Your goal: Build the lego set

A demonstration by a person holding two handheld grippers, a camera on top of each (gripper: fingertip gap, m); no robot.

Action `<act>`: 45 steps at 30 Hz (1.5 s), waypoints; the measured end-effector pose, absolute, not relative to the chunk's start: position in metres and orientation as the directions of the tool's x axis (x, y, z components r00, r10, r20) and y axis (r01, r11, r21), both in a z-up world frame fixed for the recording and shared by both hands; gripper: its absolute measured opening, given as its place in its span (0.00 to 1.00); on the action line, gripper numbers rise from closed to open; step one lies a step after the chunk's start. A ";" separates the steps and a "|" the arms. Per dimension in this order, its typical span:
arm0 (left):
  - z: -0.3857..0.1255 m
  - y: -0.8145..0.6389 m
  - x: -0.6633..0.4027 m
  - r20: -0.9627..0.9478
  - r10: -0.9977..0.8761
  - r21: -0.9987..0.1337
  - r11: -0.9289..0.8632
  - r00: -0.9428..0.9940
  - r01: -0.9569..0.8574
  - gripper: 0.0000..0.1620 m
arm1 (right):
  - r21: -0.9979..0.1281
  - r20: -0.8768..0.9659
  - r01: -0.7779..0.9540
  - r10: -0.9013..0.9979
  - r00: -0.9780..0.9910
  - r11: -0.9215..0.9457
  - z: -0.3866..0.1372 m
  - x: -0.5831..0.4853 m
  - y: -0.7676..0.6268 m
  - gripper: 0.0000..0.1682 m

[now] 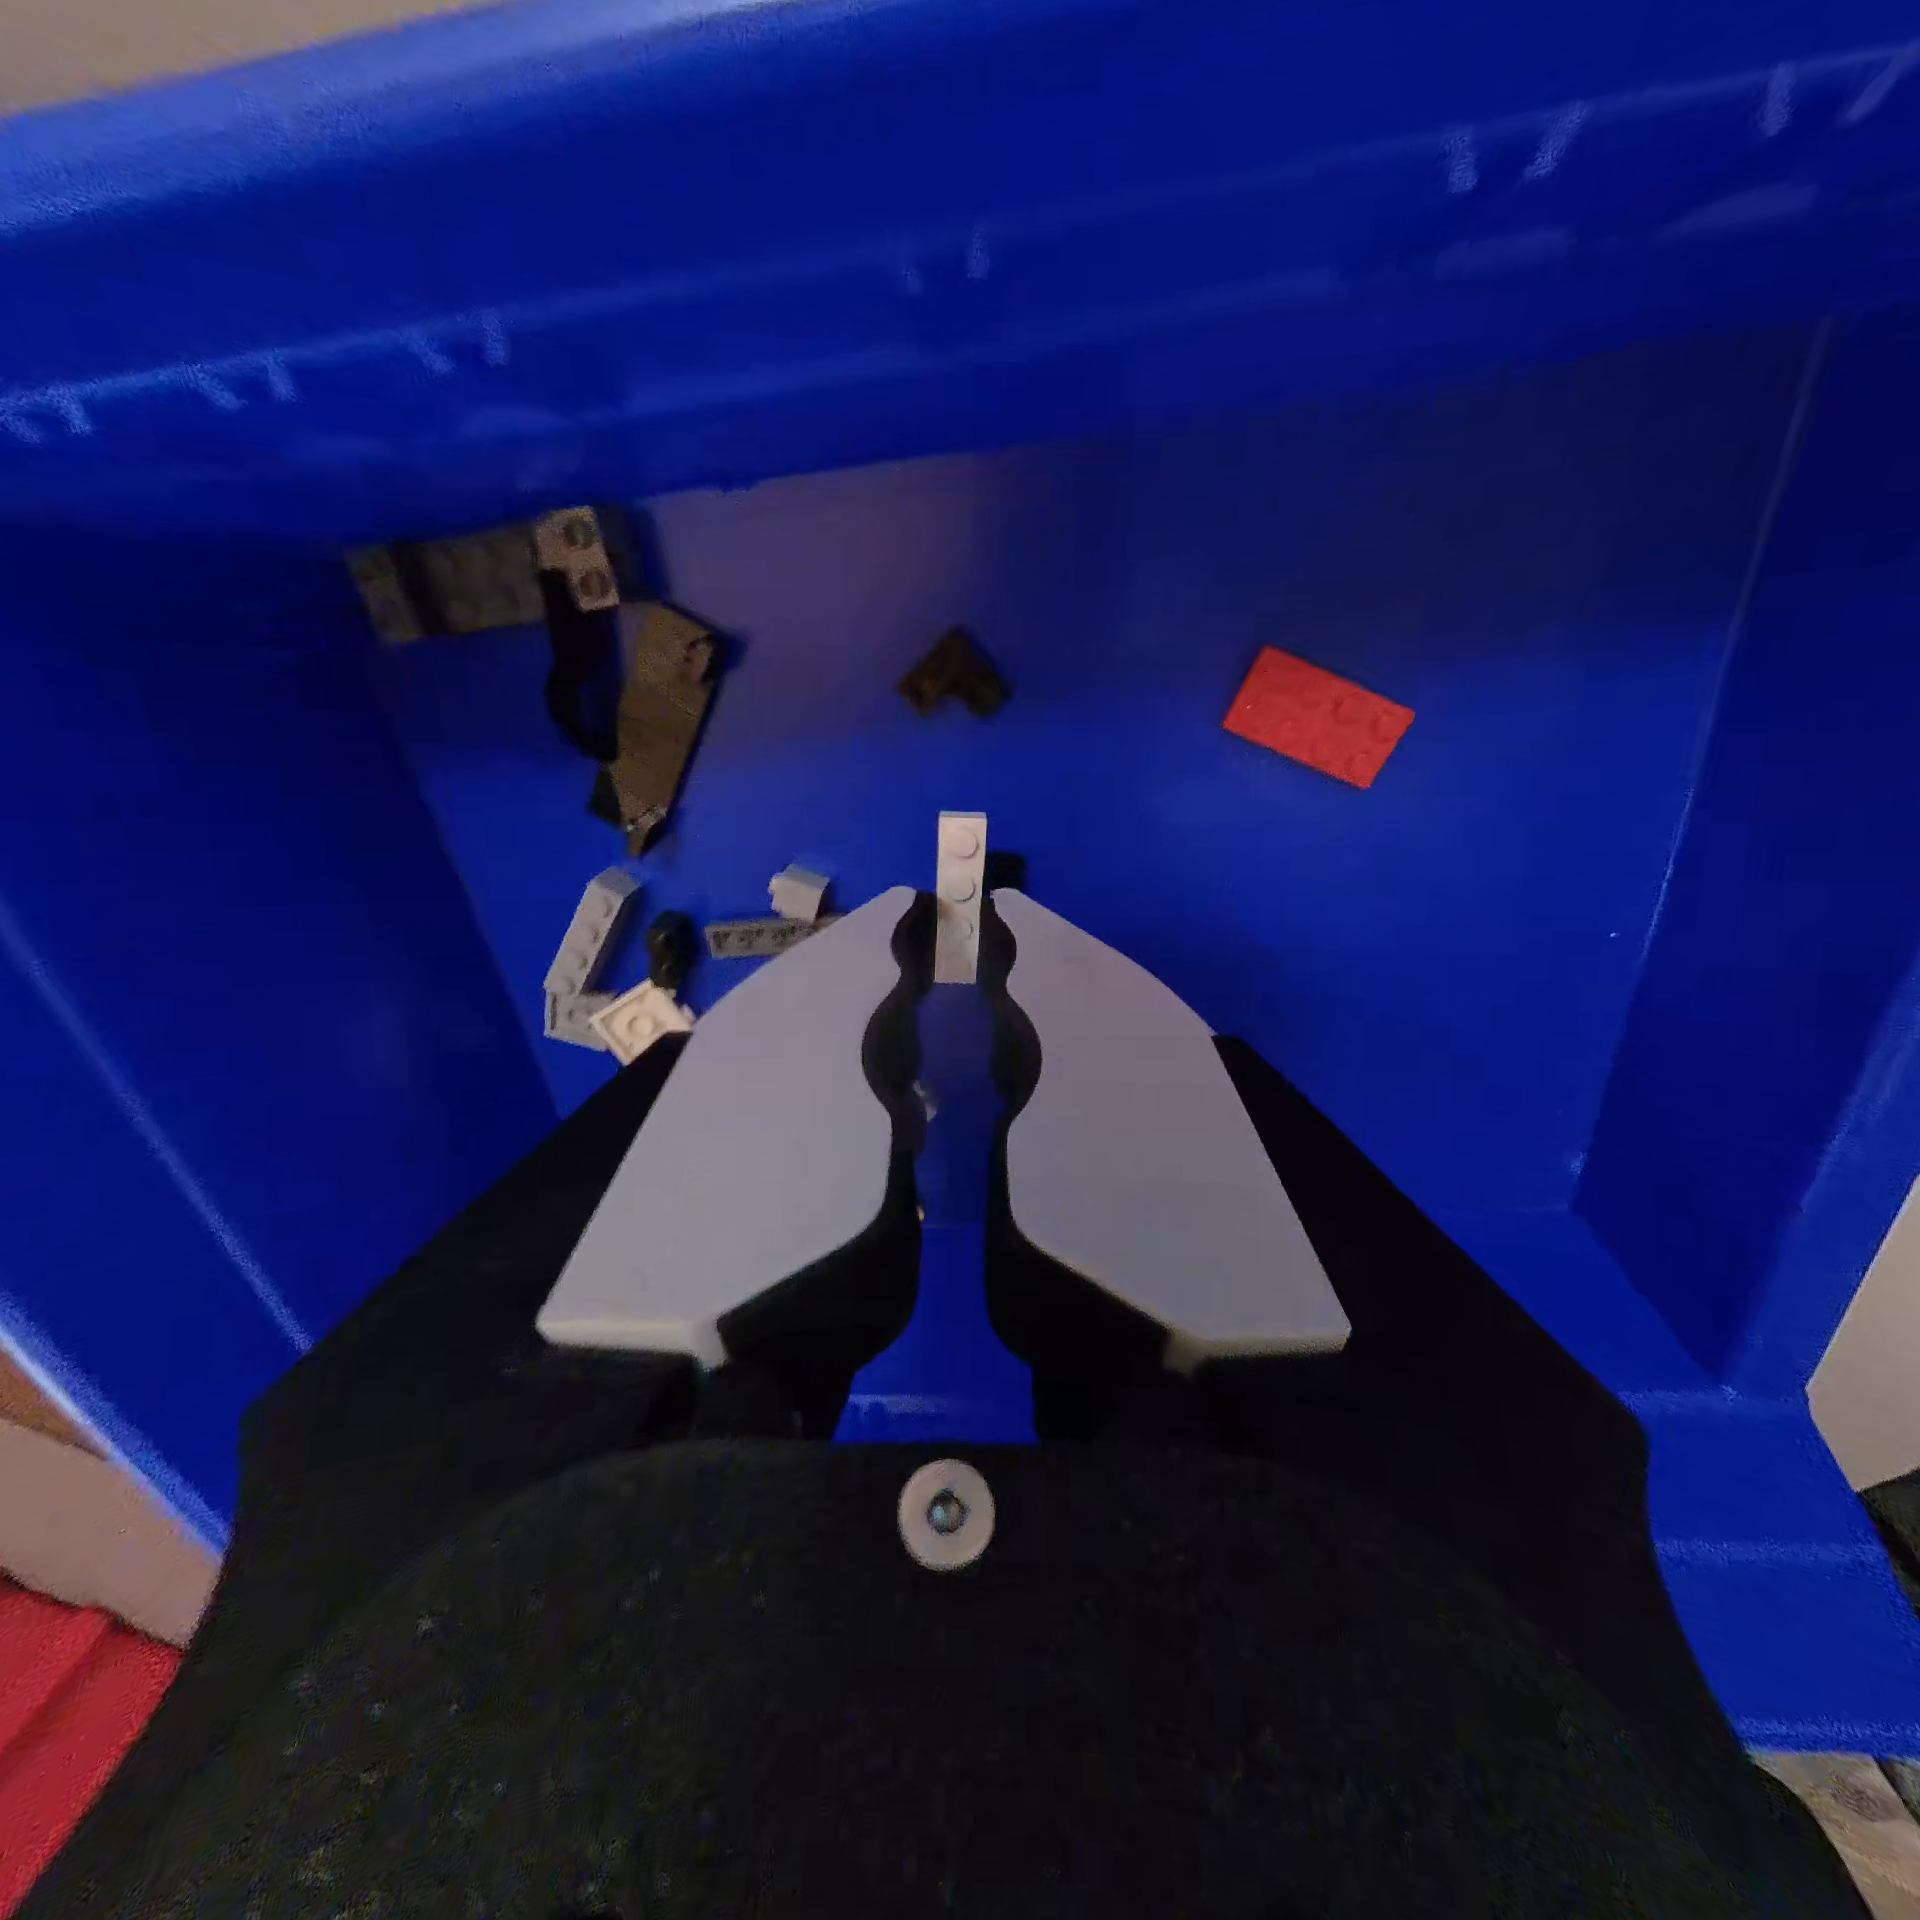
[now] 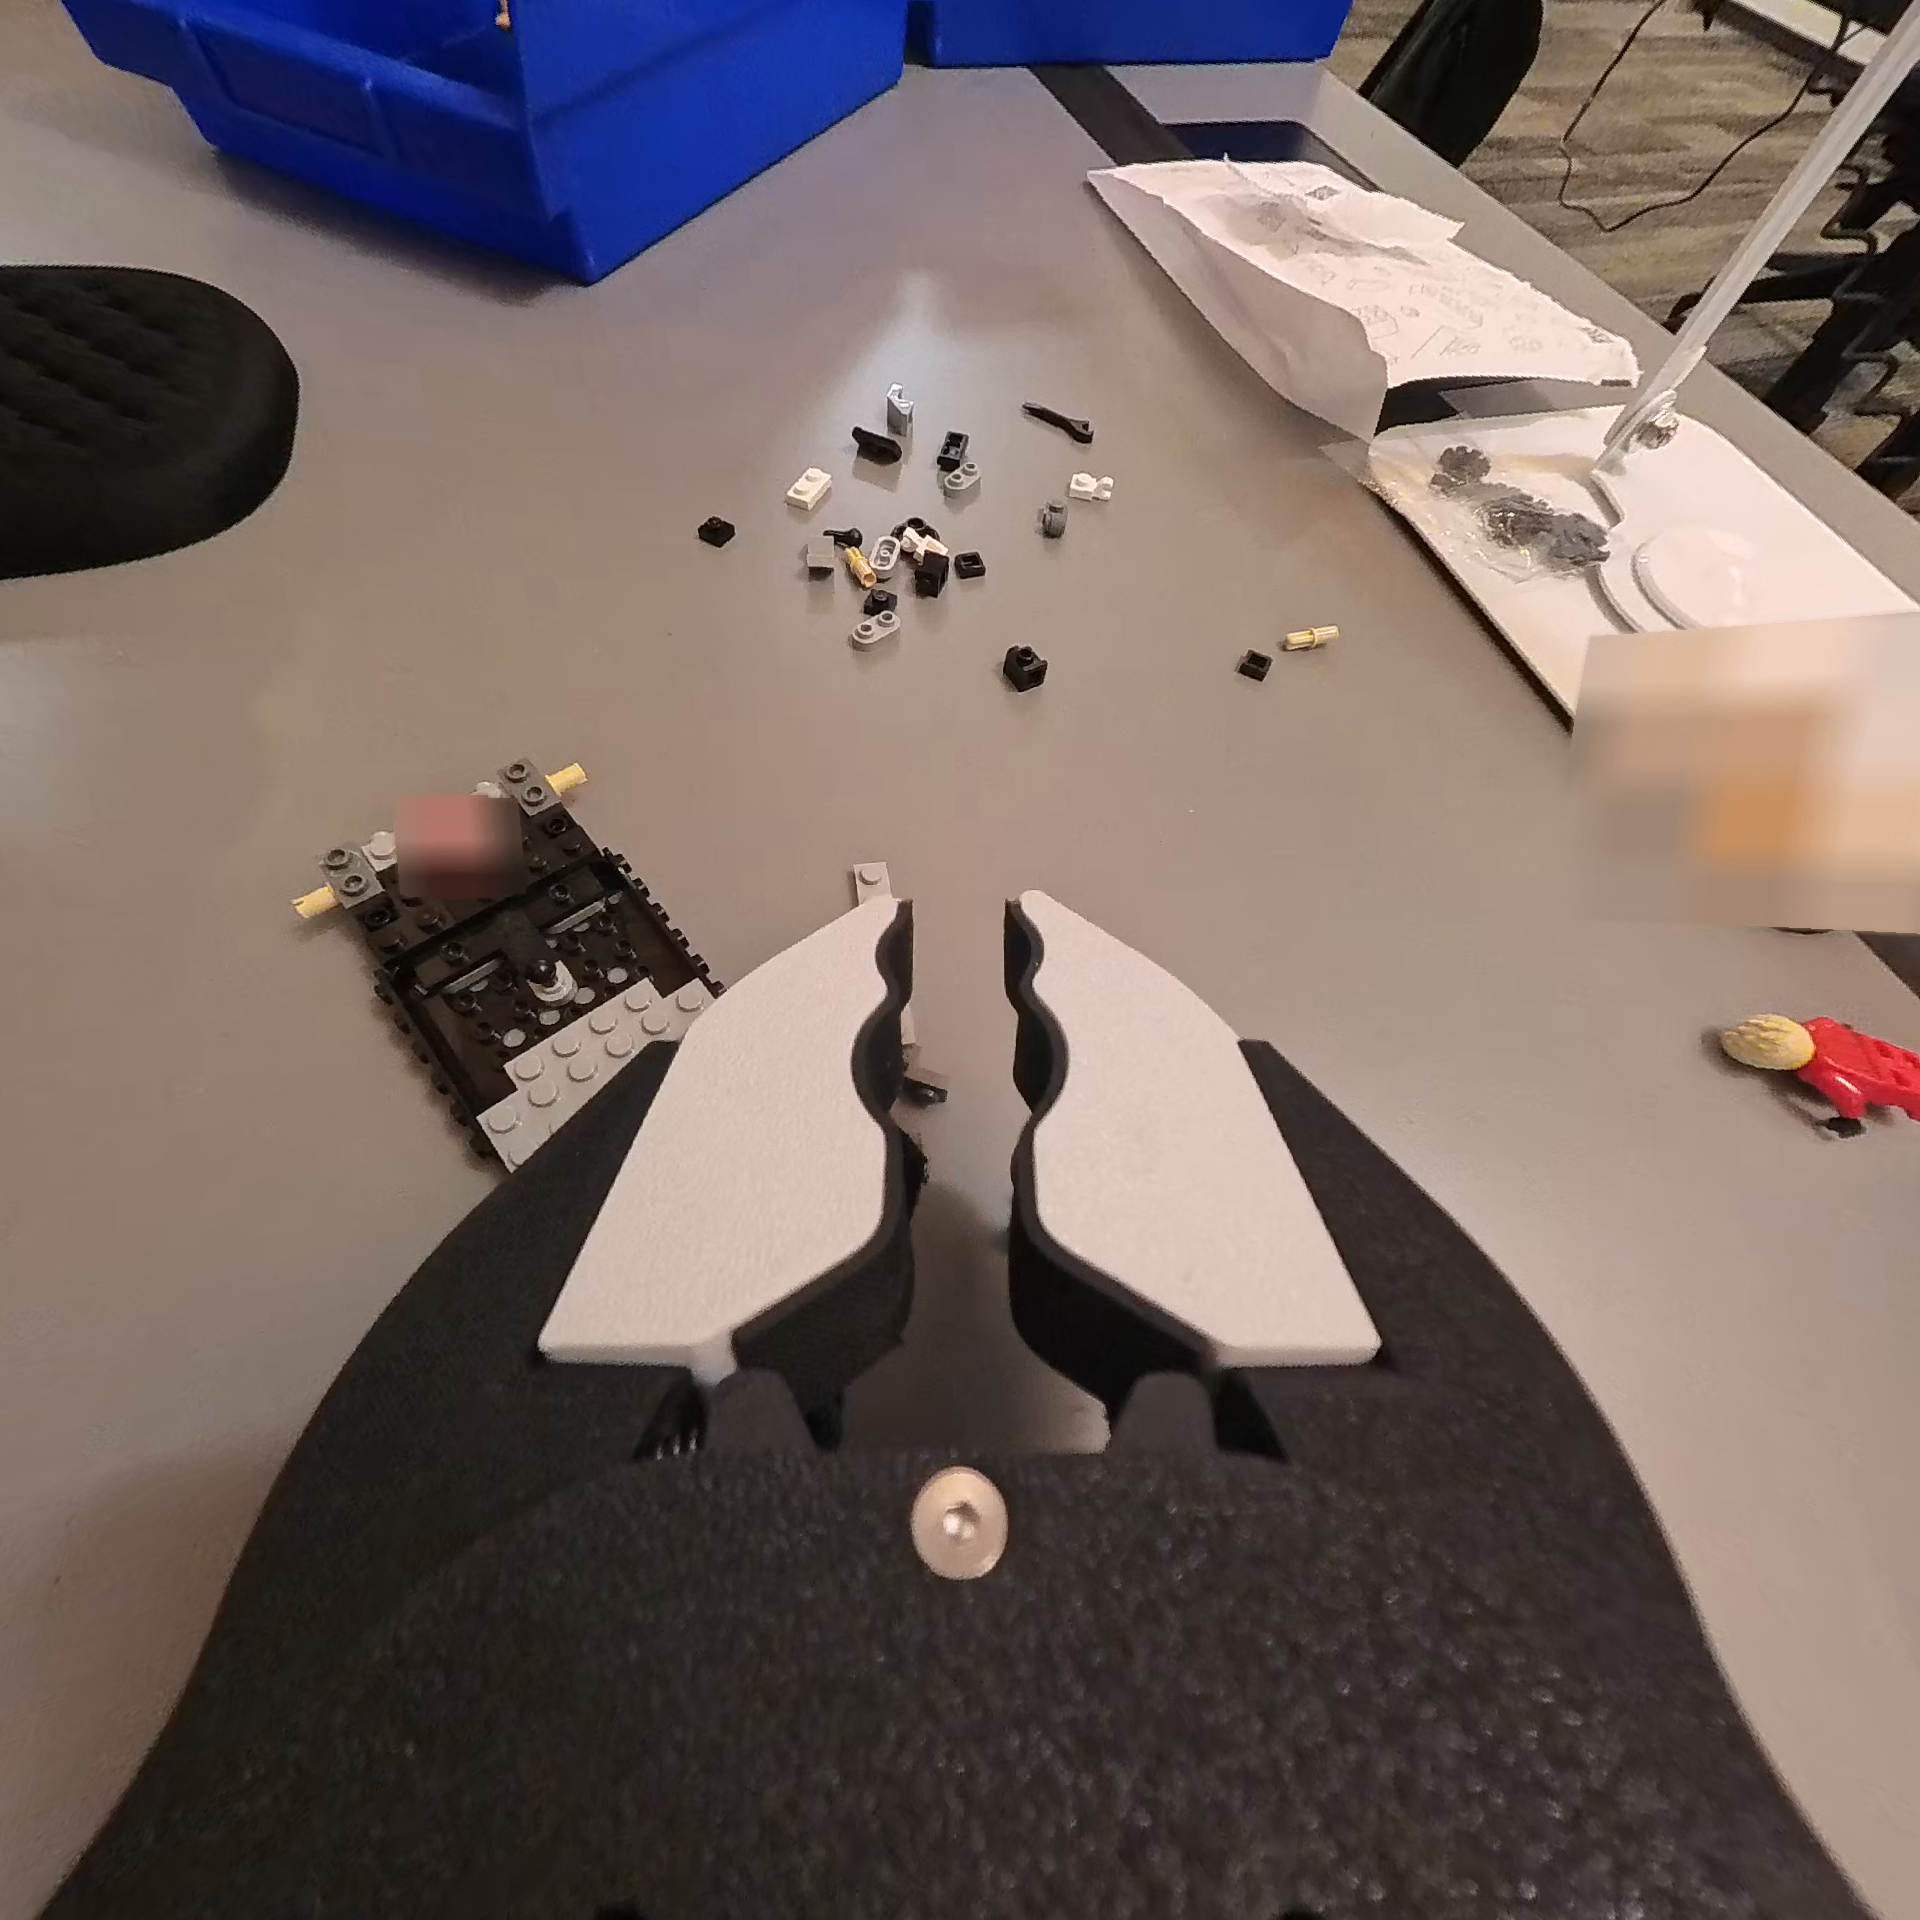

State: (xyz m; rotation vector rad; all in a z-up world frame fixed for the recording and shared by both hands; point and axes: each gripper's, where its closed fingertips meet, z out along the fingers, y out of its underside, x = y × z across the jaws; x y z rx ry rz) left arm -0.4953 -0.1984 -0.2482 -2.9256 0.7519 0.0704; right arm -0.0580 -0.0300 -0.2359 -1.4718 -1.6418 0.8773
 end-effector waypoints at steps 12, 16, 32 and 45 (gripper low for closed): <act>-0.241 -0.203 -0.527 -0.159 -0.405 -0.088 -0.903 0.900 -0.421 0.05 | -0.875 0.093 0.473 0.994 -0.055 0.107 -0.233 -0.058 -0.030 0.09; -0.240 -0.206 -0.526 -0.145 -0.406 -0.097 -0.902 0.902 -0.421 0.08 | -0.876 0.094 0.470 0.994 -0.049 0.106 -0.232 -0.058 -0.029 0.09; -0.220 -0.179 -0.555 -0.353 -0.313 -0.209 -0.892 0.882 -0.401 0.11 | -0.951 0.166 0.298 0.943 0.289 0.076 -0.182 -0.040 0.021 0.08; -0.245 -0.182 -0.571 -0.332 -0.276 -0.090 -0.943 0.902 -0.322 0.12 | -0.977 0.117 0.212 0.858 0.500 0.010 -0.169 0.008 0.051 0.07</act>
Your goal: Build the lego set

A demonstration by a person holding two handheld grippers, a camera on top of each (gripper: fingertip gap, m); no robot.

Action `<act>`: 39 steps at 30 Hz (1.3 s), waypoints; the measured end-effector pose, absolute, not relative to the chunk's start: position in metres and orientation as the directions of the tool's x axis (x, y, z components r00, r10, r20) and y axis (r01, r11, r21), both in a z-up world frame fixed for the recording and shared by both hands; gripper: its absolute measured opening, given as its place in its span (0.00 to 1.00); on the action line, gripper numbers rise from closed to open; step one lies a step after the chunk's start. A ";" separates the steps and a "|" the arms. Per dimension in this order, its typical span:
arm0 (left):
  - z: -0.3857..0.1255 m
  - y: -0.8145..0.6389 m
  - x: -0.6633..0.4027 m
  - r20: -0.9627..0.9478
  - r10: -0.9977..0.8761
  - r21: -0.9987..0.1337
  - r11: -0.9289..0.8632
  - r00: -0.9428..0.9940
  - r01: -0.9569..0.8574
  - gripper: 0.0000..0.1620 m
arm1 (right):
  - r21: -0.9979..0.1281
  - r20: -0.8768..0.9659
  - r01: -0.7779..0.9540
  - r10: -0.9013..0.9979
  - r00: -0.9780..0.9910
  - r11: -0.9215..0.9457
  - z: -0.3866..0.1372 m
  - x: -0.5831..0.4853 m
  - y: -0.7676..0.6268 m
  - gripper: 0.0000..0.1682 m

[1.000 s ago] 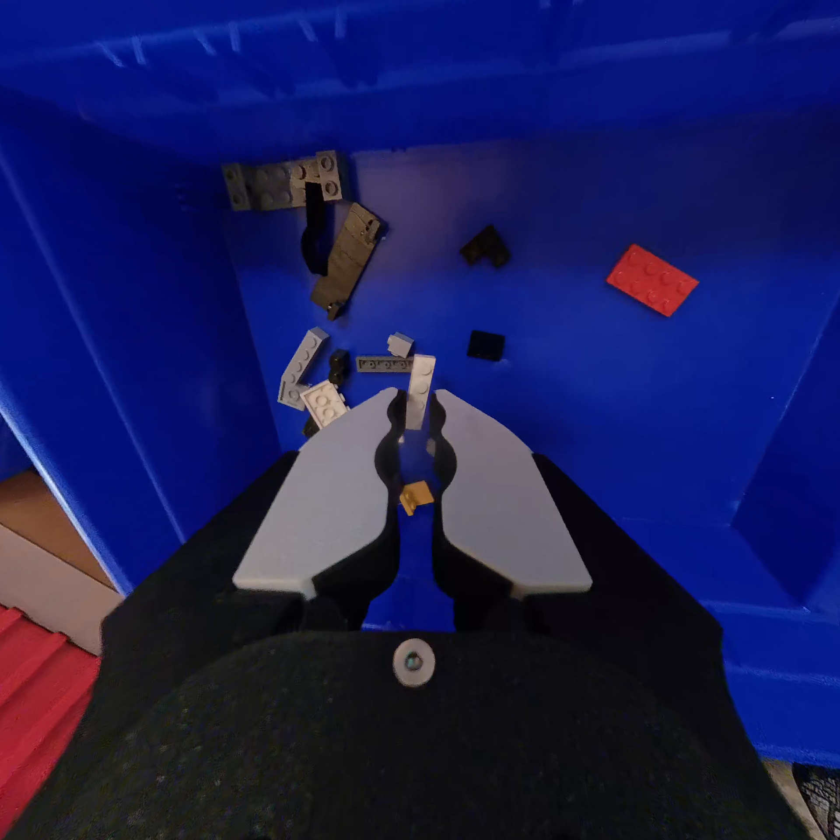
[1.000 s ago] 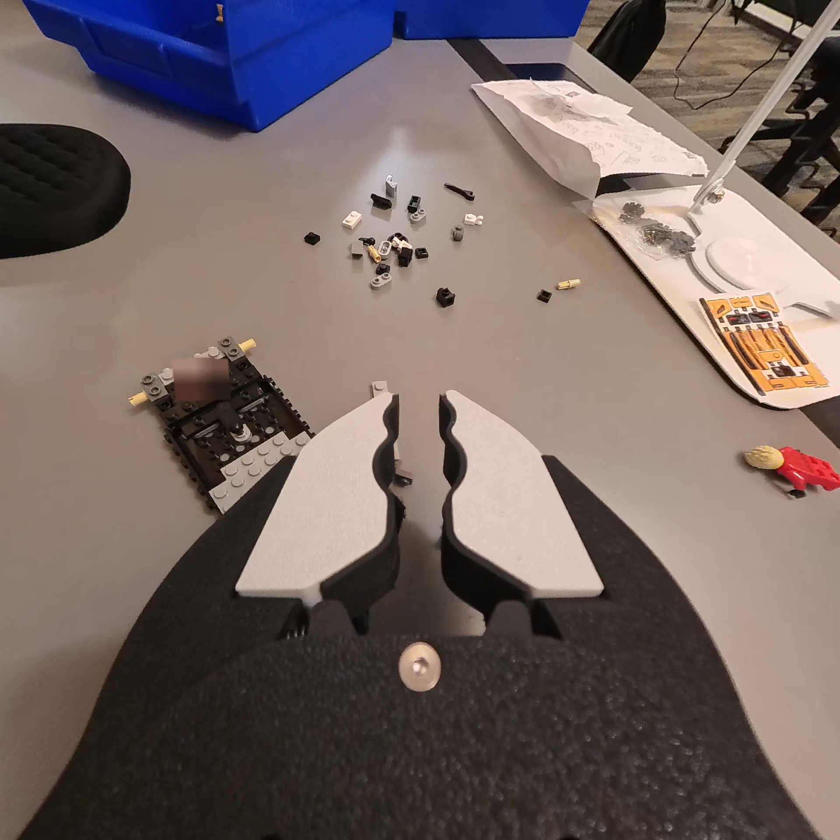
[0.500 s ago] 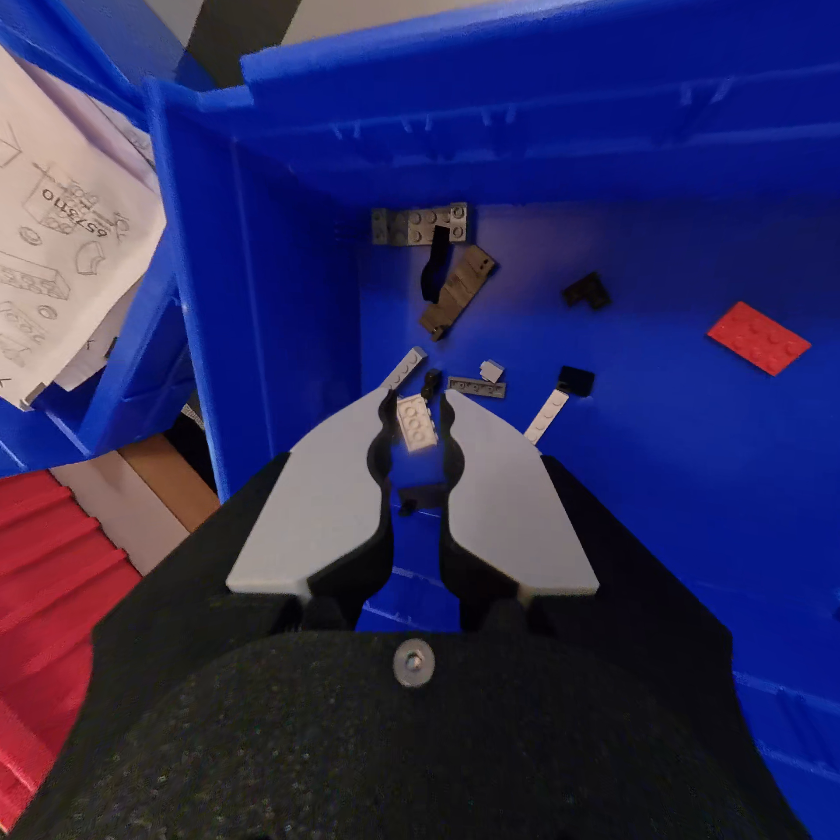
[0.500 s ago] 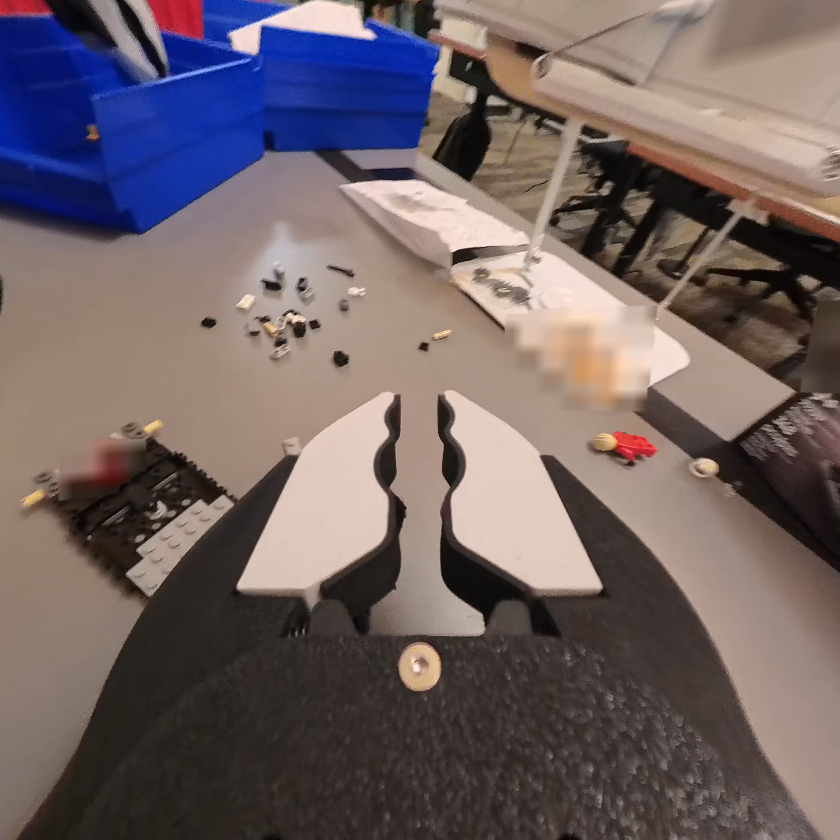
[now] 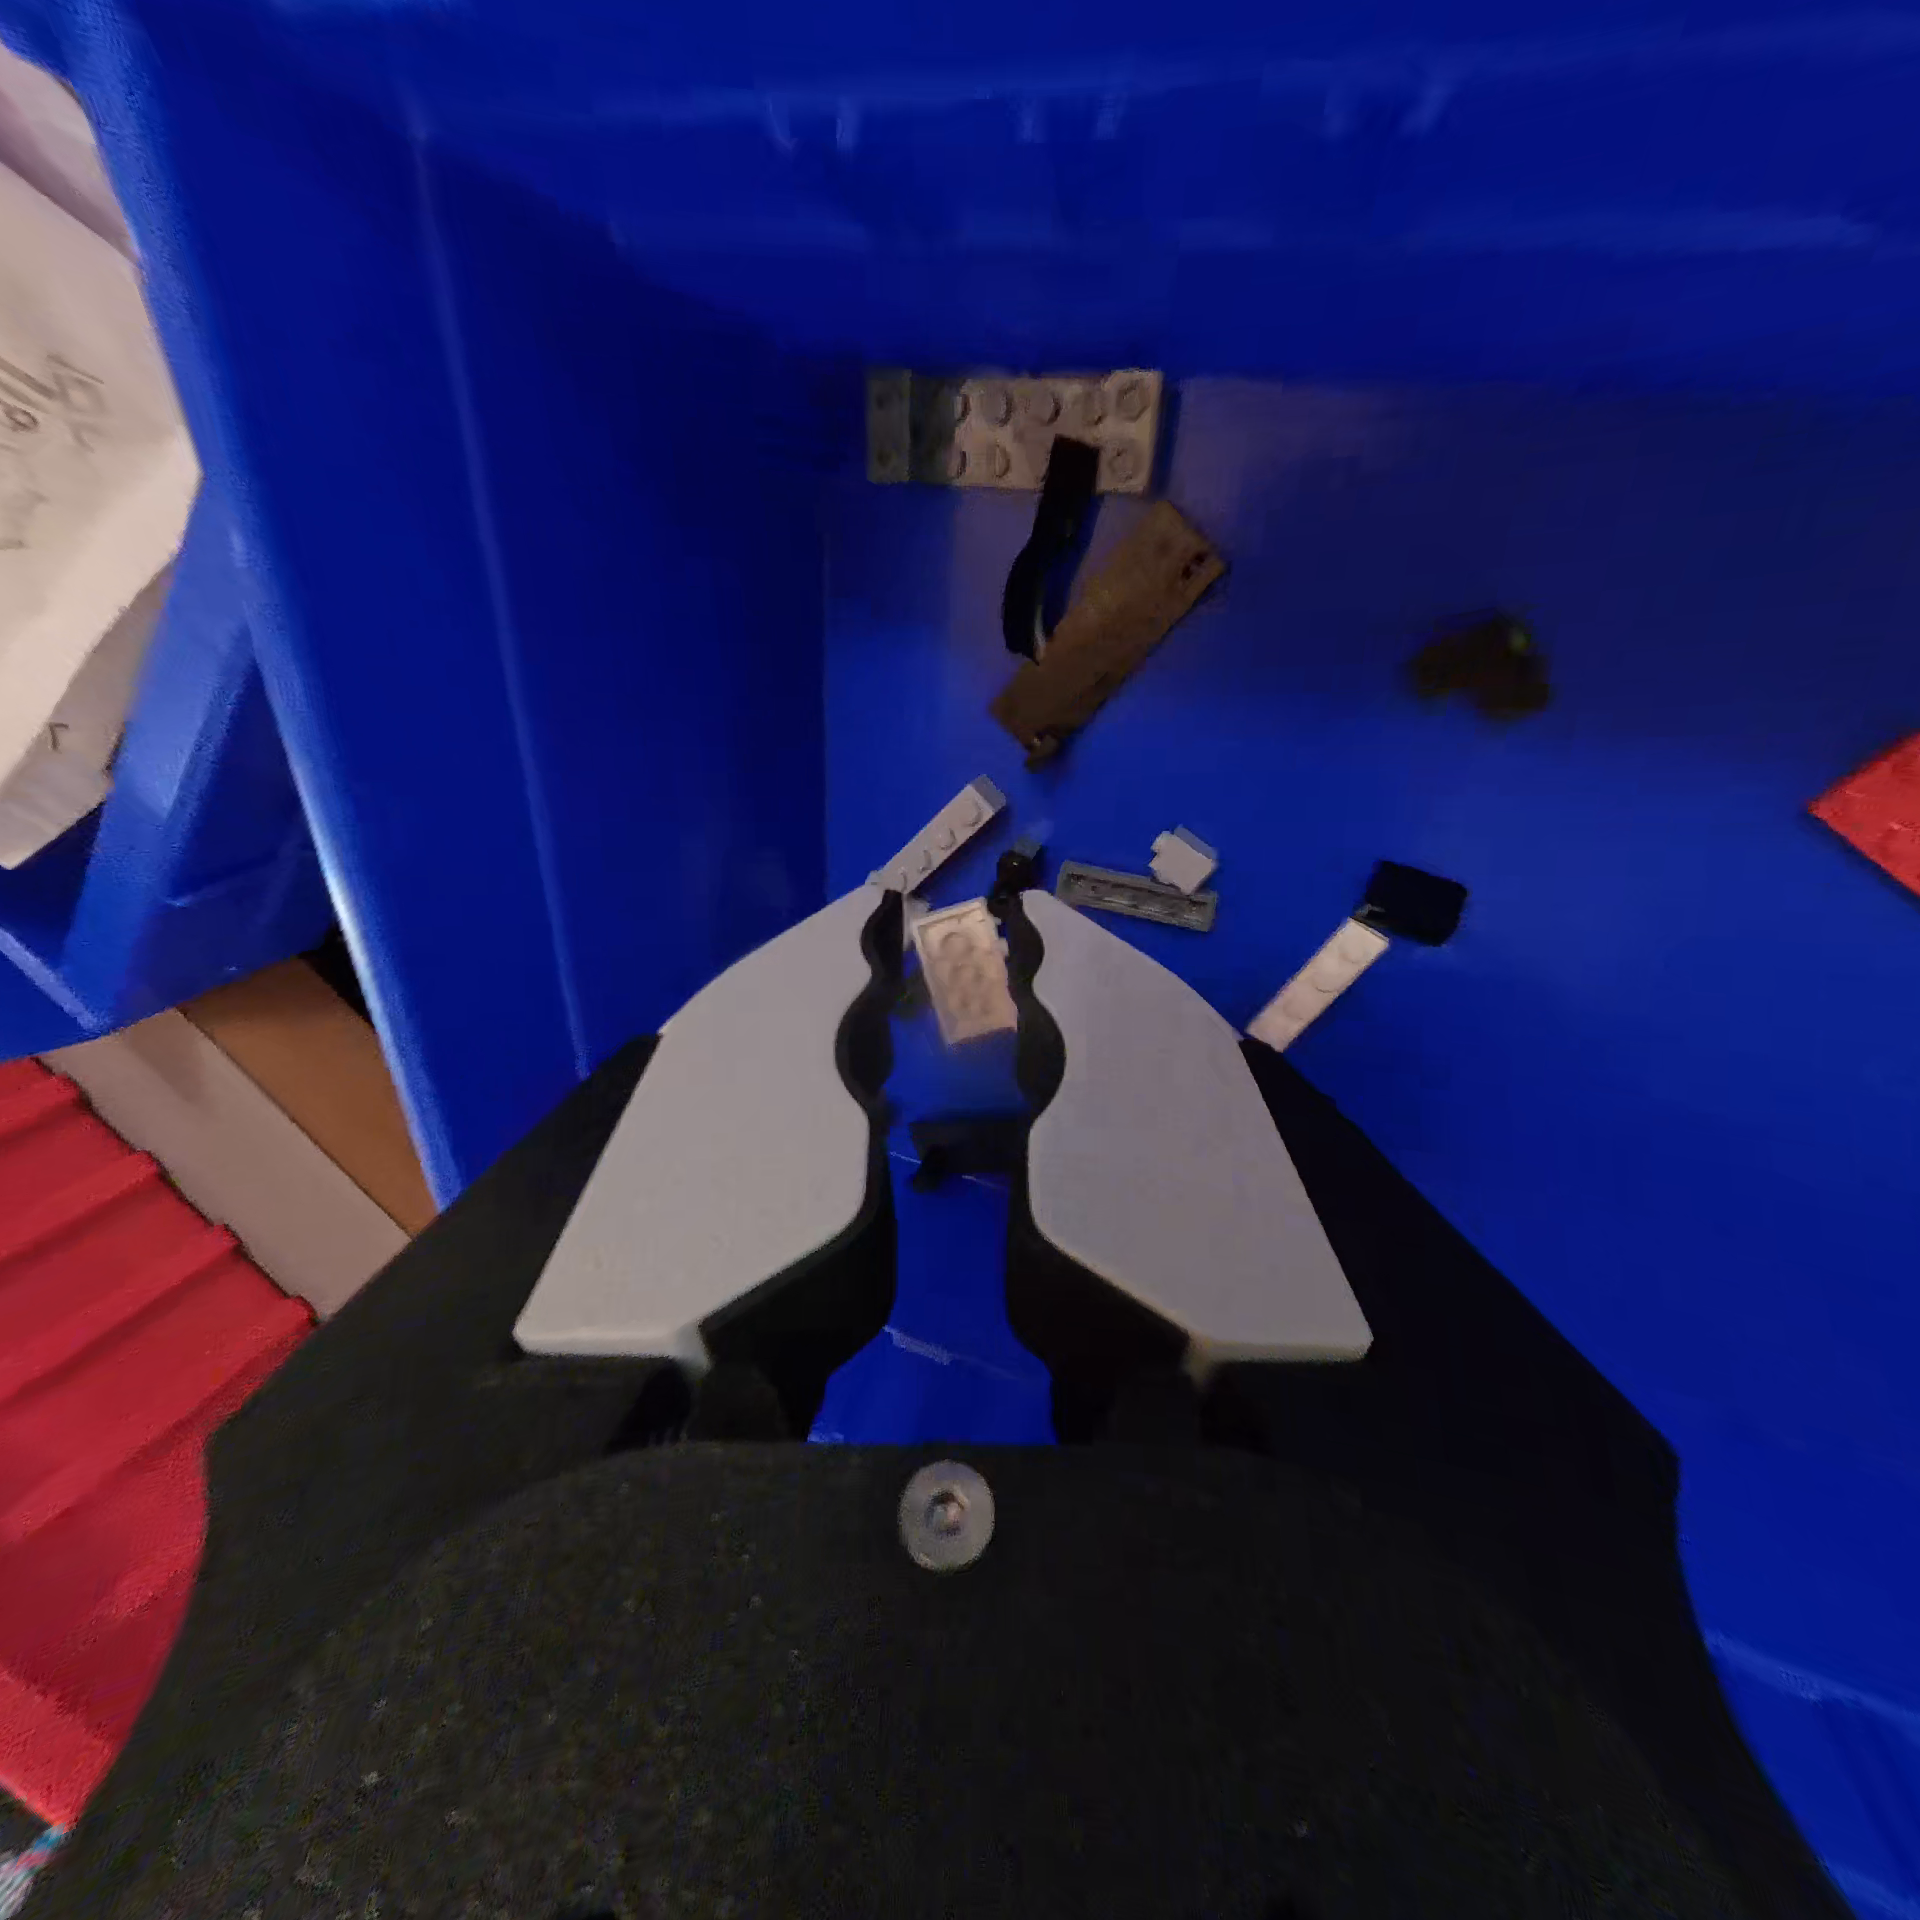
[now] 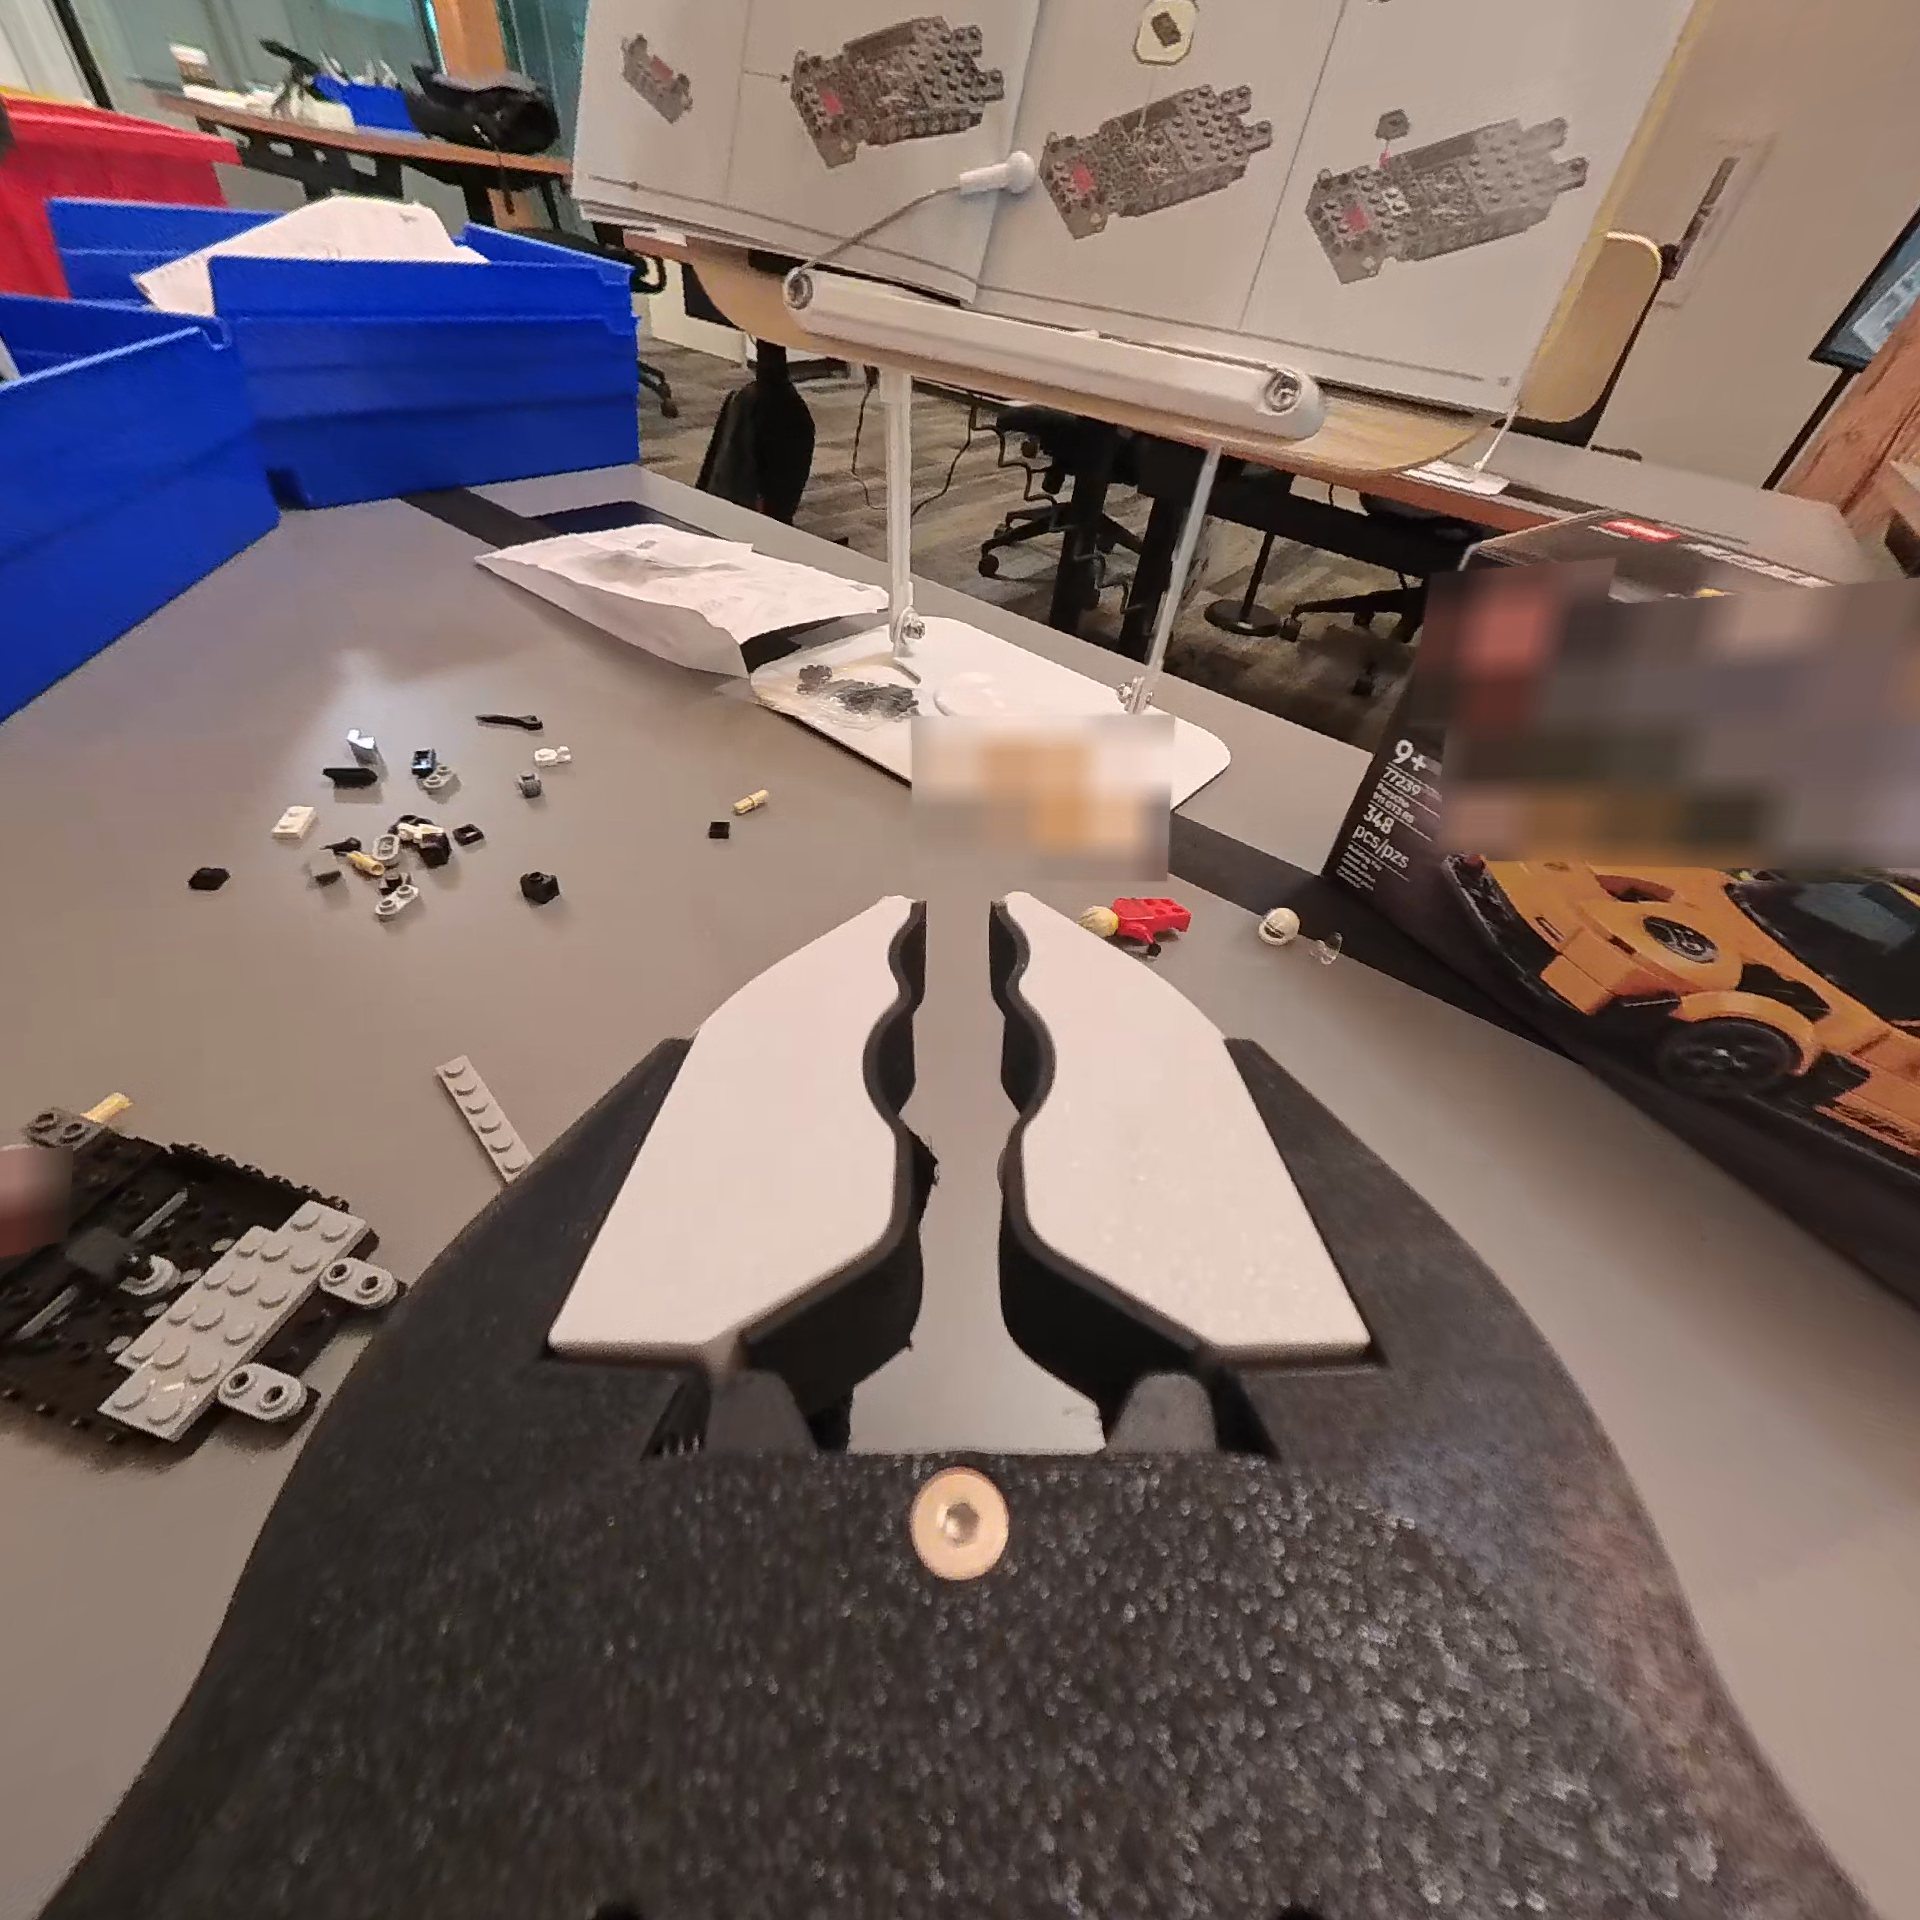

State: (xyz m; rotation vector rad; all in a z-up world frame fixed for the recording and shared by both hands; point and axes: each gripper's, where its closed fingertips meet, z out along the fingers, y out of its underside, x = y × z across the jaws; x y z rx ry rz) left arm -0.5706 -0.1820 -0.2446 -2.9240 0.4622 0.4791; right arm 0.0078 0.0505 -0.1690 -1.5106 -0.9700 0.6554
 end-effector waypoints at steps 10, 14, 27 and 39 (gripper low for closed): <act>-0.272 -0.195 -0.571 -0.189 -0.250 -0.004 -0.967 0.950 -0.255 0.06 | -0.974 0.134 0.222 0.879 0.457 0.033 -0.171 0.002 0.043 0.07; -0.267 -0.205 -0.560 -0.182 -0.303 0.035 -0.953 0.935 -0.302 0.04 | -0.975 0.137 0.219 0.883 0.449 0.039 -0.169 0.002 0.041 0.06; -0.149 -0.115 -0.323 -0.316 -0.424 -0.589 -0.614 0.849 -0.526 0.15 | -0.979 0.142 0.194 0.891 0.430 0.062 -0.159 0.003 0.035 0.06; -0.269 -0.080 -0.227 -0.040 -0.306 -0.618 -0.740 0.951 -0.264 0.19 | -0.978 0.159 0.188 0.900 0.405 0.088 -0.152 0.003 0.027 0.06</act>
